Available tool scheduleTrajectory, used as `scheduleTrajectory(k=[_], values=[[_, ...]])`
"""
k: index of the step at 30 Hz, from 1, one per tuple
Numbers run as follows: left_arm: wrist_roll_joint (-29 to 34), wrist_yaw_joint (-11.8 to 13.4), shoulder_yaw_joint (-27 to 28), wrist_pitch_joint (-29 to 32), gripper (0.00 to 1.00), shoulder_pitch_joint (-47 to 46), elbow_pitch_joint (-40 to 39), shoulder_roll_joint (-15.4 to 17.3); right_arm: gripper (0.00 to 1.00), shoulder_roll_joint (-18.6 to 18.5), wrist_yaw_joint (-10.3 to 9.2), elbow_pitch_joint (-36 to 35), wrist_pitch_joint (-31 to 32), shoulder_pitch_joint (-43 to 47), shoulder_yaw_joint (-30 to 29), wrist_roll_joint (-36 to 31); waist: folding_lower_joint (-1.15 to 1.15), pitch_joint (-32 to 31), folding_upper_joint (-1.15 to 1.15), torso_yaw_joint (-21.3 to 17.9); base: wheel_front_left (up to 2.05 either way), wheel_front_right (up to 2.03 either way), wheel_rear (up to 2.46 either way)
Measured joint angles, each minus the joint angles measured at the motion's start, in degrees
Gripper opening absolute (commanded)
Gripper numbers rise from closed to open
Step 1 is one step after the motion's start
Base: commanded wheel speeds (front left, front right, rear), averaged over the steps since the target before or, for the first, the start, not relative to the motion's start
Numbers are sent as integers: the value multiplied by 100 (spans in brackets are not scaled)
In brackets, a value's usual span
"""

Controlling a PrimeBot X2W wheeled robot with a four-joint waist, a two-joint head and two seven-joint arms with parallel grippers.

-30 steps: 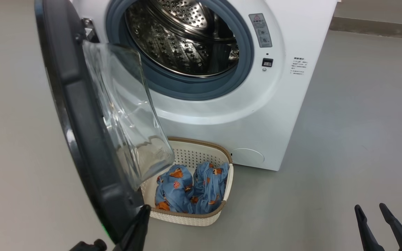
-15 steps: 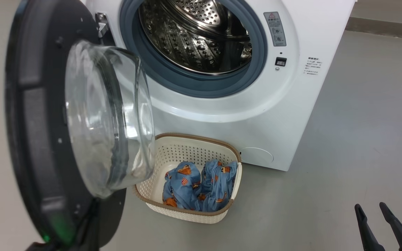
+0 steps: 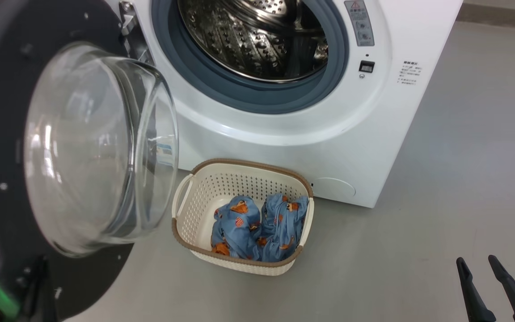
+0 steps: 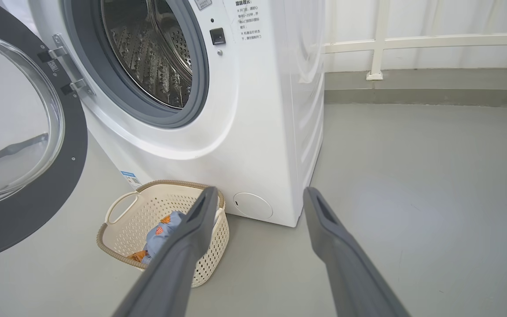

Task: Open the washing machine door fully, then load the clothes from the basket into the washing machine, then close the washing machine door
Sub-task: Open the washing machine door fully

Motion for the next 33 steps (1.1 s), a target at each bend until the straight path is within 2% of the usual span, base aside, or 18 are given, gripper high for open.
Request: scheduleTrajectory(k=[14,19,24,33], values=[[108,97,976,-1,0,-735,560,314,100,-146,0,-30,0,-245,-31,0,0,401,0,28,0,0,0],[200,41,1372,0,0,-1044,942,584,100,-201,0,-32,0,-258,-31,0,0,499,0,16,0,0,0],[313,-32,1717,-1,0,-1313,1238,715,100,-288,0,-33,0,-261,-93,0,0,597,0,3,0,0,0],[537,-155,2119,-7,0,-1648,1597,776,100,-370,0,-47,0,-322,-116,0,0,751,0,-8,0,0,0]])
